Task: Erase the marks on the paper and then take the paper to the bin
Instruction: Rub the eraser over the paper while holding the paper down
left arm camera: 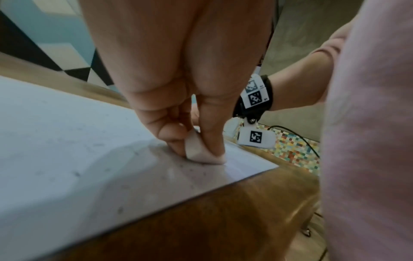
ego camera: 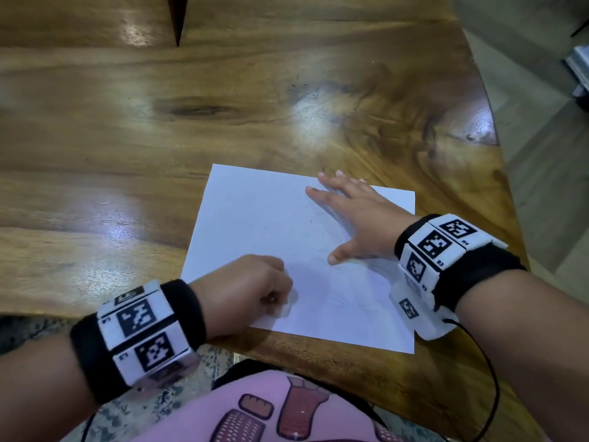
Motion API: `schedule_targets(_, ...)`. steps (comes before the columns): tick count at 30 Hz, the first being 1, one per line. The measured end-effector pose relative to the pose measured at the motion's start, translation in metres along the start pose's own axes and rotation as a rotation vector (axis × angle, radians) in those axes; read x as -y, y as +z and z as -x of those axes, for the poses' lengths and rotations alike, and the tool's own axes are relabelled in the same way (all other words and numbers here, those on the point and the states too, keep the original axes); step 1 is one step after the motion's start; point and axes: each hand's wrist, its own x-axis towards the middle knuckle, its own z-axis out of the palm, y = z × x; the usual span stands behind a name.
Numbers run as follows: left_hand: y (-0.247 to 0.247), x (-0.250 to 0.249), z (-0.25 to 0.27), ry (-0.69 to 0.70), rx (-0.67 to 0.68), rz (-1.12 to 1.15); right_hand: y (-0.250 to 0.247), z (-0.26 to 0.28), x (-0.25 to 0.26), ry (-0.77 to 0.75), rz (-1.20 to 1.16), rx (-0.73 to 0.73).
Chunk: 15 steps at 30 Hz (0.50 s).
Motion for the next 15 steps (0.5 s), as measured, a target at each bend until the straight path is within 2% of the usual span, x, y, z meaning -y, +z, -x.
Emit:
schedule_targets(5,-0.018,-0.006,-0.035,0.02,-0.122,-0.094,0.001,-0.001,0.0,0.002,0.009,-0.001)
schedule_targets(7,-0.017,-0.005,-0.038,0.041,-0.129,-0.085,0.001,-0.001,0.0,0.002,0.007,0.005)
schedule_targets(9,-0.01,-0.005,-0.021,0.069,-0.077,-0.038,0.001,-0.001,0.0,0.002,0.001,0.007)
schedule_targets(12,0.001,-0.004,0.002,0.065,0.072,-0.001,0.001,0.0,-0.001,0.002,-0.001,0.01)
schedule_targets(13,0.0,-0.004,0.001,0.073,0.057,-0.008,0.001,-0.001,0.0,0.002,0.0,0.01)
schedule_targets(15,-0.007,-0.002,-0.013,0.071,-0.069,-0.048,0.001,-0.001,0.0,0.002,0.005,0.009)
